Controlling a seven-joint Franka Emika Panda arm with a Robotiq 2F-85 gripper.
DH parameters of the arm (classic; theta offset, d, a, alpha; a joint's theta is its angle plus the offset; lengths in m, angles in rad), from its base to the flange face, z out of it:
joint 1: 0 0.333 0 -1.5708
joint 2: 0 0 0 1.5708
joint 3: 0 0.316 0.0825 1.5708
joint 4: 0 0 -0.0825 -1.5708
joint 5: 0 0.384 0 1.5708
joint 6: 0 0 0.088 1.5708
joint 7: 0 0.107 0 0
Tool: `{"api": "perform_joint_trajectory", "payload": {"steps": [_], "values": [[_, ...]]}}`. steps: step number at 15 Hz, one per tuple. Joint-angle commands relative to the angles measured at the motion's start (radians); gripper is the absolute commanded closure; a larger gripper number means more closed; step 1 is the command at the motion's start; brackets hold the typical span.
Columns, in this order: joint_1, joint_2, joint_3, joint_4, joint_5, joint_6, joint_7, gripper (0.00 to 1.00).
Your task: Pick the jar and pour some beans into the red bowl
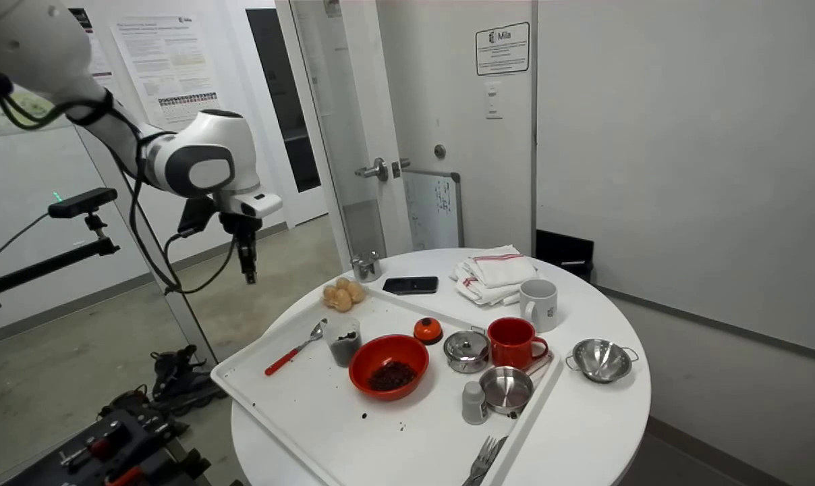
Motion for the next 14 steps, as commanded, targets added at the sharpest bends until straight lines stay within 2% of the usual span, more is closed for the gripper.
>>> {"api": "perform_joint_trajectory", "payload": {"steps": [1, 2, 3, 8, 11, 14], "values": [[0.016, 0.025, -0.022, 0.019, 0.006, 0.003, 0.004, 0.0], [0.016, 0.04, -0.026, 0.032, 0.006, 0.004, 0.009, 0.0], [0.059, 0.042, -0.071, 0.037, -0.073, -0.024, 0.209, 0.0], [0.125, 0.119, -0.109, 0.091, -0.149, 0.024, 0.555, 0.0], [0.137, 0.139, -0.126, 0.101, -0.16, 0.022, 0.727, 0.0], [0.114, 0.156, -0.146, 0.088, -0.138, 0.028, 0.834, 0.0]]}}
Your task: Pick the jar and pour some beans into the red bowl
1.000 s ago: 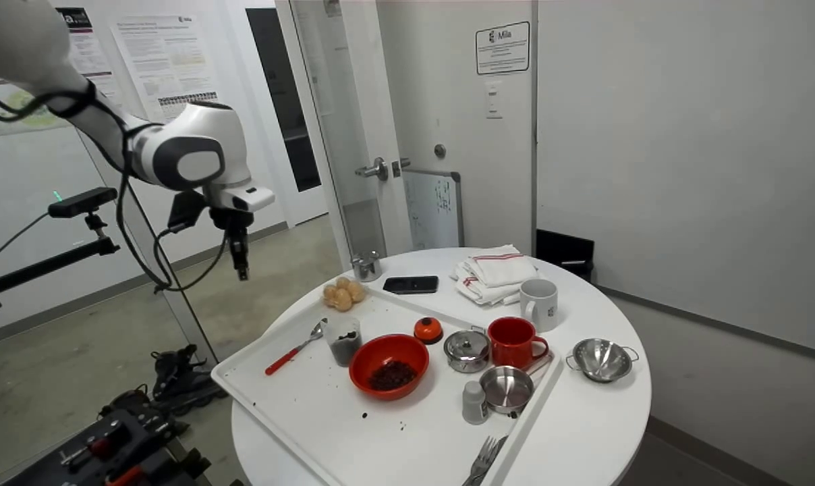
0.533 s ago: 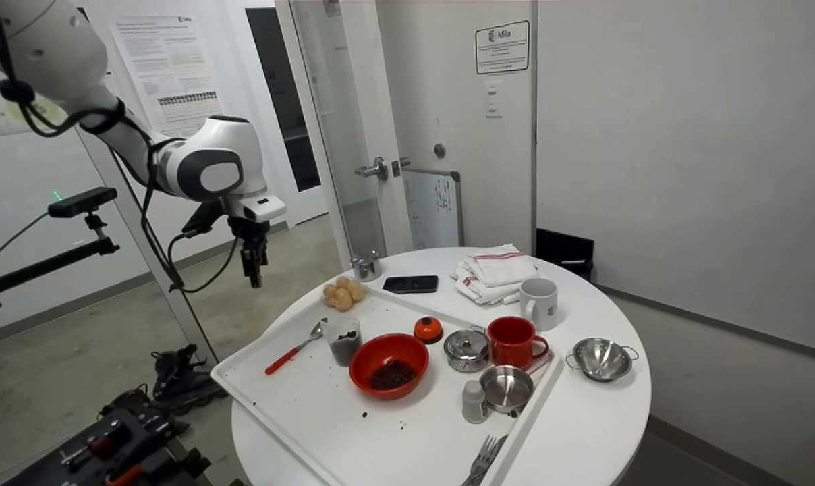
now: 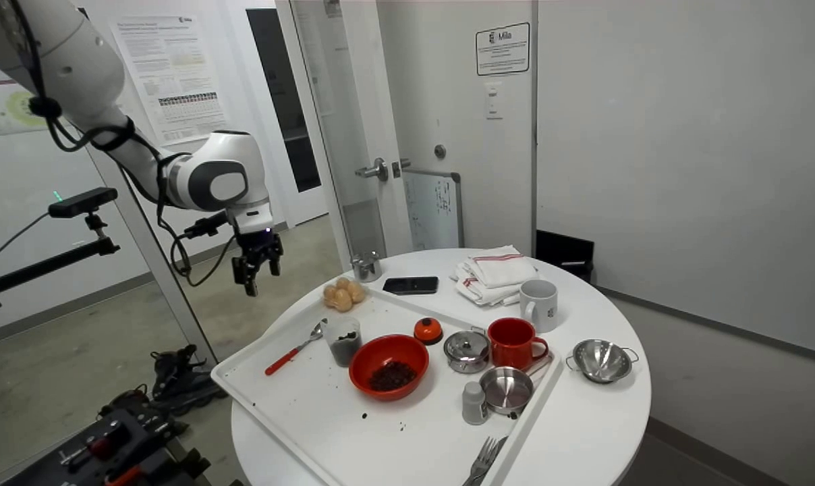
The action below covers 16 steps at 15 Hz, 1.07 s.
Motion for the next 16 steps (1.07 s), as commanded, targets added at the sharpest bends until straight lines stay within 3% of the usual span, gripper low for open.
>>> {"api": "perform_joint_trajectory", "payload": {"steps": [1, 16], "values": [[-0.015, 0.035, -0.038, 0.004, 0.005, 0.02, 0.141, 0.0], [-0.023, 0.268, -0.144, 0.185, 0.024, -0.007, 0.829, 0.0]]}}
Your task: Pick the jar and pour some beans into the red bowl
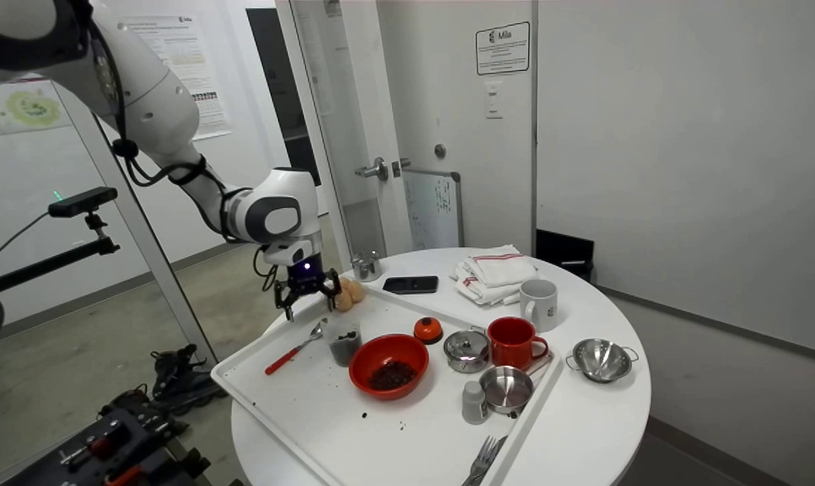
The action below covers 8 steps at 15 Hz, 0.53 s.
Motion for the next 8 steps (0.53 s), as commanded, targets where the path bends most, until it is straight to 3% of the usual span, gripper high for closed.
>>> {"api": "perform_joint_trajectory", "payload": {"steps": [1, 8], "values": [[0.002, 0.028, -0.016, 0.051, 0.009, -0.033, 0.141, 0.0], [-0.036, -0.007, 0.024, 0.045, -0.065, -0.098, -0.033, 0.0]]}}
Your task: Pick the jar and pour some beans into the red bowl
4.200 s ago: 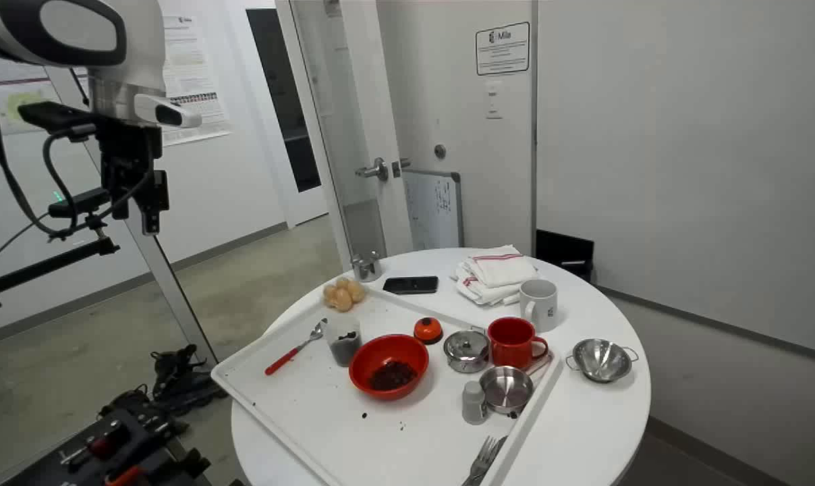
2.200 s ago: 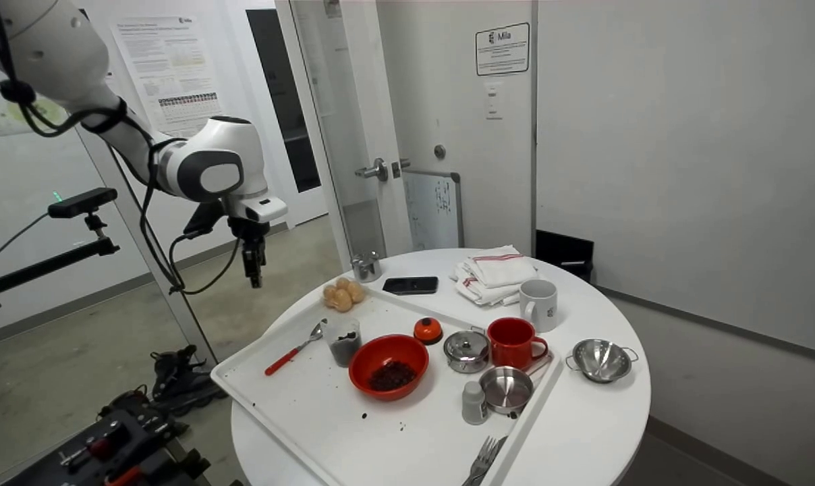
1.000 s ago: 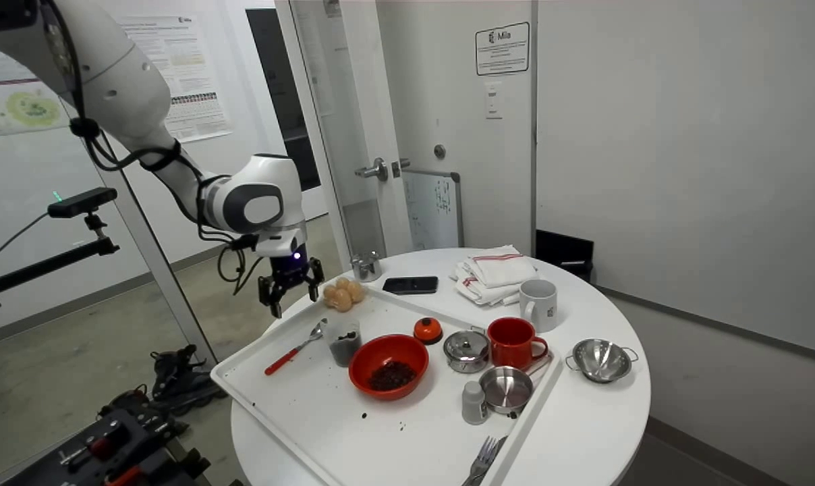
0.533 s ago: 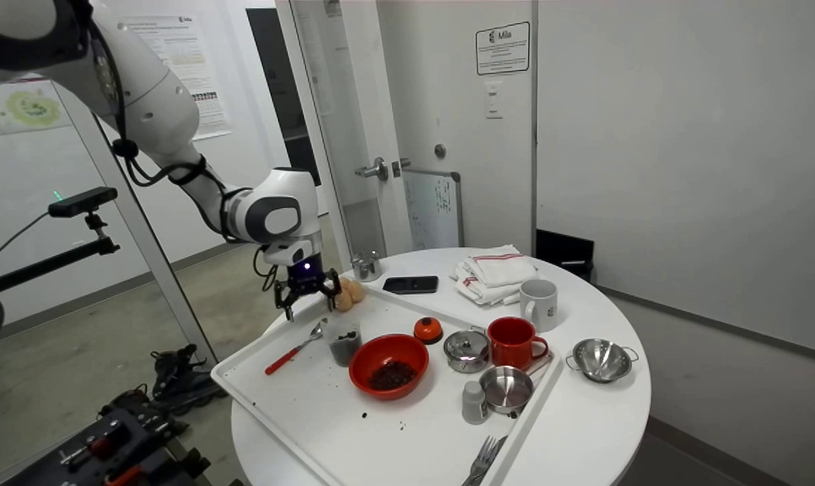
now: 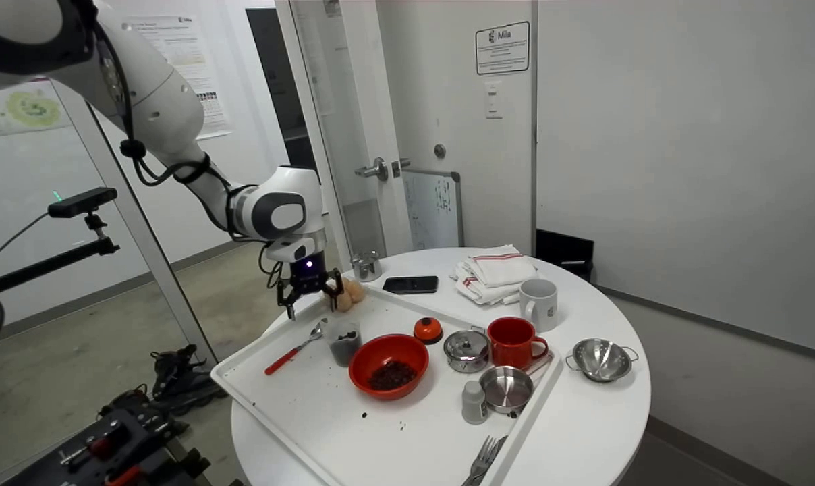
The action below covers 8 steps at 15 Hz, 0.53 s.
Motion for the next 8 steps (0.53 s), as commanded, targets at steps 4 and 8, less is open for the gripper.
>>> {"api": "perform_joint_trajectory", "payload": {"steps": [4, 8], "values": [[-0.048, -0.023, 0.027, 0.001, -0.032, -0.036, -0.19, 0.0], [-0.079, -0.019, 0.014, 0.001, -0.023, -0.04, -0.26, 0.0]]}}
